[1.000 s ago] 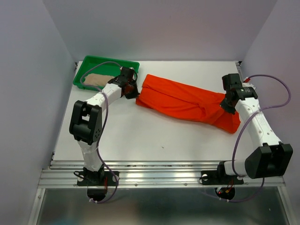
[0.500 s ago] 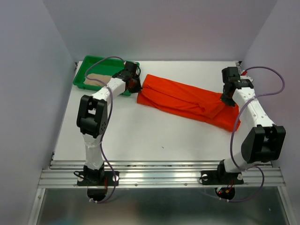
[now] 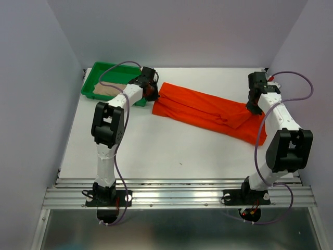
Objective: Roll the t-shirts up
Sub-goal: Fold the T-shirt at the center of the board.
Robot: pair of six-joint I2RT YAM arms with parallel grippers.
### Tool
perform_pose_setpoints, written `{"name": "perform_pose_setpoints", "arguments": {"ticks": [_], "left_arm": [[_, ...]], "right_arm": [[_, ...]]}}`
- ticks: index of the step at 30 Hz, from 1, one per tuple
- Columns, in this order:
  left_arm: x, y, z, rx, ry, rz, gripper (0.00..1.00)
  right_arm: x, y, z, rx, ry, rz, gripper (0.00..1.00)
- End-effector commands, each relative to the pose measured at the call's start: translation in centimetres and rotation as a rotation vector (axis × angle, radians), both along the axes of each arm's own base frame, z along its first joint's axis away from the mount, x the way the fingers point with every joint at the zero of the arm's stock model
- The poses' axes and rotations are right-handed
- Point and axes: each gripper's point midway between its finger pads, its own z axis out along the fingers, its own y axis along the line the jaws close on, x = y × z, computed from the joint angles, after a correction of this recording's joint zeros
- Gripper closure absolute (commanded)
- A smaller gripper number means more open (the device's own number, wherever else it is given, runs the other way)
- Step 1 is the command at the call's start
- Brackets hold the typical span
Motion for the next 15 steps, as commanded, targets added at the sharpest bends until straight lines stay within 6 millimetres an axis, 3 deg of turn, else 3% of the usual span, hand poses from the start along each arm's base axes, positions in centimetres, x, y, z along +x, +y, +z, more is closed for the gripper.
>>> {"name": "perform_pose_setpoints", "arguments": {"ticks": [1,9,15], "left_arm": [[1.1,-0.4,1.7,0.005,-0.050,-0.015,1.00],[1.6,-0.7,1.1,0.010,-0.051,-0.020,1.00],[2.2,-1.6,2.3,0.039,-0.089,-0.037,1.00]], "right_arm": [[2.3,-1.2,1.7,-0.022,-0.083,-0.009,0.99],[3.3,-1.5,1.1,-0.021,-0.083,0.001,0.99],[3.7,-1.8,0.7,-0.022,-0.084,-0.004,0.99]]}}
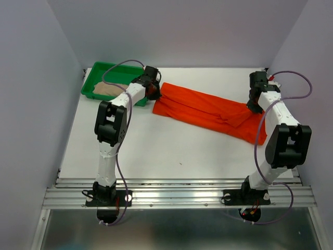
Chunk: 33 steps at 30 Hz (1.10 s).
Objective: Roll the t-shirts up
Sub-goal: Fold the T-shirt at the center of the board.
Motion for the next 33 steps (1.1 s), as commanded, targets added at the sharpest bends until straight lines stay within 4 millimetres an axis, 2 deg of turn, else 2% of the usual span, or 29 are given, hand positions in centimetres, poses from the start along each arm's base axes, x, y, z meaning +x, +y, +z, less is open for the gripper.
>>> {"name": "perform_pose_setpoints", "arguments": {"ticks": [1,8,9,10,12,15,17,19,20,21,22,23,24,25,26,28,29,30,31,32,33], "left_arm": [[1.5,-1.0,3.5,0.009,-0.094,-0.022,1.00],[1.9,-1.6,3.2,0.009,-0.091,-0.028,1.00],[1.9,-1.6,2.4,0.016,-0.071,-0.031,1.00],[2.4,-1.7,2.8,0.014,-0.082,-0.031,1.00],[2.5,-1.8,1.8,0.024,-0.056,-0.032,1.00],[2.8,-1.8,1.7,0.030,-0.057,-0.025,1.00],[2.8,-1.7,1.6,0.031,-0.056,-0.017,0.91],[2.7,-2.0,1.7,0.020,-0.053,-0.026,0.76],[2.7,-2.1,2.0,0.012,-0.056,-0.025,0.71],[2.7,-2.2,2.2,0.006,-0.060,-0.028,0.66],[2.7,-2.3,2.5,0.002,-0.065,-0.030,0.55],[2.7,-2.6,2.9,0.000,-0.074,-0.032,0.51],[2.7,-2.7,3.8,-0.002,-0.092,-0.035,0.48],[2.7,-2.7,4.4,-0.003,-0.101,-0.035,0.42],[2.8,-2.9,5.8,-0.007,-0.129,-0.039,0.39],[2.6,-3.0,6.9,-0.008,-0.153,-0.041,0.35],[2.5,-3.2,8.5,-0.019,-0.186,-0.044,0.34],[2.4,-3.1,9.0,-0.020,-0.194,-0.043,0.34],[2.1,-3.4,9.6,-0.025,-0.204,-0.049,0.34],[1.8,-3.5,9.9,-0.026,-0.205,-0.052,0.34],[1.5,-3.5,10.9,-0.034,-0.223,-0.054,0.34]], "right_arm": [[2.1,-0.8,1.8,-0.022,-0.082,-0.003,0.99],[1.9,-1.5,1.4,-0.023,-0.077,-0.020,0.99],[2.0,-1.4,1.2,-0.020,-0.080,-0.020,0.99],[2.1,-1.4,1.1,-0.018,-0.079,-0.020,0.99],[2.3,-1.3,1.0,-0.013,-0.087,-0.022,0.99],[2.8,-1.7,0.8,-0.011,-0.089,-0.028,0.99],[3.4,-2.1,0.9,-0.006,-0.099,-0.032,0.99],[4.6,-2.0,1.4,0.000,-0.123,-0.025,0.99],[5.1,-2.5,0.7,0.009,-0.114,-0.034,0.99],[5.6,-2.4,0.6,0.015,-0.118,-0.030,0.88],[6.2,-2.3,0.4,0.025,-0.120,-0.023,0.77],[7.1,-2.2,0.9,0.031,-0.139,-0.014,0.66],[7.7,-2.2,-0.2,0.036,-0.115,-0.010,0.56],[8.0,-2.1,-0.2,0.044,-0.115,-0.005,0.52],[8.4,-1.8,0.0,0.064,-0.118,-0.003,0.43],[8.5,-1.2,0.5,0.095,-0.136,0.014,0.41],[8.3,-0.7,0.7,0.117,-0.145,0.027,0.41],[7.7,-0.4,0.1,0.131,-0.136,0.032,0.40],[7.1,0.0,1.0,0.142,-0.161,0.039,0.42],[6.6,0.5,0.8,0.163,-0.160,0.052,0.43],[5.5,1.9,-0.8,0.228,-0.130,0.096,0.43]]}}
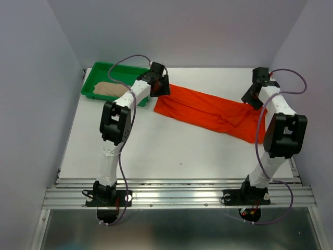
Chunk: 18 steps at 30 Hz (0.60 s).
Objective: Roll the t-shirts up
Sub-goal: Fold the T-shirt at the center of the board.
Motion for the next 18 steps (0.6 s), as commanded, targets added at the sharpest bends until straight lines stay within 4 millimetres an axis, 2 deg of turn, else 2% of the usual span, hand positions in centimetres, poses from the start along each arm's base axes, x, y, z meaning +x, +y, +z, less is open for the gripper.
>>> {"name": "perform_pose_setpoints", "arguments": {"ticks": [1,2,3,4,5,6,7,8,9,11,13,18], "left_arm": [[-0.3,-1.0,10.4,-0.067,-0.194,-0.022,0.34],[-0.8,-0.8,10.2,-0.064,-0.185,-0.023,0.34],[-1.2,-0.9,11.3,-0.078,-0.202,-0.025,0.34],[-1.5,-0.9,11.4,-0.085,-0.203,-0.029,0.34],[-2.2,-1.0,10.7,-0.089,-0.181,-0.037,0.34],[-2.6,-0.9,11.7,-0.103,-0.199,-0.040,0.34],[-3.1,-0.9,11.2,-0.103,-0.184,-0.046,0.34],[-3.5,-0.8,11.2,-0.104,-0.184,-0.048,0.34],[-3.9,-0.6,11.9,-0.106,-0.195,-0.049,0.34],[-4.6,-0.1,11.3,-0.093,-0.180,-0.048,0.34],[-5.2,0.4,11.6,-0.090,-0.189,-0.042,0.34],[-5.9,0.6,10.8,-0.085,-0.170,-0.042,0.34]], "right_arm": [[-2.0,2.9,1.0,0.137,-0.065,0.074,0.43],[-2.8,3.4,1.2,0.162,-0.075,0.078,0.44],[-3.0,4.6,0.7,0.217,-0.092,0.099,0.44],[-4.7,5.3,-1.4,0.255,-0.049,0.095,0.44],[-5.2,5.8,-1.7,0.280,-0.054,0.094,0.44],[-5.4,6.3,-2.3,0.309,-0.061,0.085,0.45],[-6.6,6.7,-3.8,0.332,-0.031,0.076,0.45],[-6.9,7.2,-4.3,0.361,-0.028,0.081,0.46],[-6.8,7.9,-4.5,0.399,-0.044,0.087,0.46],[-7.4,8.5,-5.6,0.429,-0.030,0.082,0.46],[-7.3,8.8,-6.1,0.450,-0.036,0.084,0.48],[-6.8,8.8,-6.4,0.452,-0.044,0.080,0.54]]}}
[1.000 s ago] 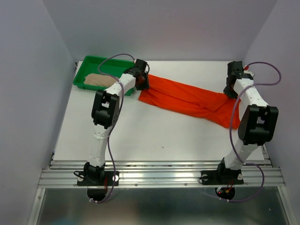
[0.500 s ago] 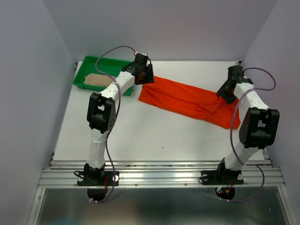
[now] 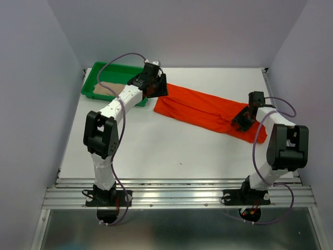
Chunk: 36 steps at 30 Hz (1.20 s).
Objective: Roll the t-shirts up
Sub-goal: Fold the T-shirt at the center of the board.
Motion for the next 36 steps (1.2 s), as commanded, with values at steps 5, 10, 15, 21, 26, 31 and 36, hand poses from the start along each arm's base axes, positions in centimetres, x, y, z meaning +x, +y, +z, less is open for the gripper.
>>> {"name": "perform_pose_setpoints", "arguments": {"ticks": [5,10,15,21,26,31,36], "left_arm": [[-0.5,0.3,1.1,-0.009,-0.028,-0.001,0.34],[-0.5,0.2,0.5,-0.003,-0.017,-0.008,0.34],[-0.5,0.3,0.0,0.006,-0.008,-0.008,0.34],[-0.4,0.2,-0.3,0.013,-0.001,-0.012,0.34],[-0.2,0.1,-0.4,0.015,0.003,-0.013,0.35],[-0.2,0.2,-0.6,0.020,0.006,-0.012,0.35],[-0.2,0.2,-1.1,0.026,0.017,-0.014,0.35]], "right_arm": [[3.0,0.1,1.5,0.033,-0.113,-0.022,0.57],[3.3,-0.4,1.8,0.008,-0.122,-0.032,0.57],[3.8,-0.4,1.3,0.008,-0.114,-0.034,0.64],[4.4,-0.8,2.3,-0.009,-0.149,-0.040,0.80],[4.7,-0.8,2.5,-0.009,-0.157,-0.033,0.99],[5.8,-0.8,3.7,-0.017,-0.209,-0.008,0.99],[7.6,-0.7,4.3,-0.008,-0.239,0.014,0.99]]}}
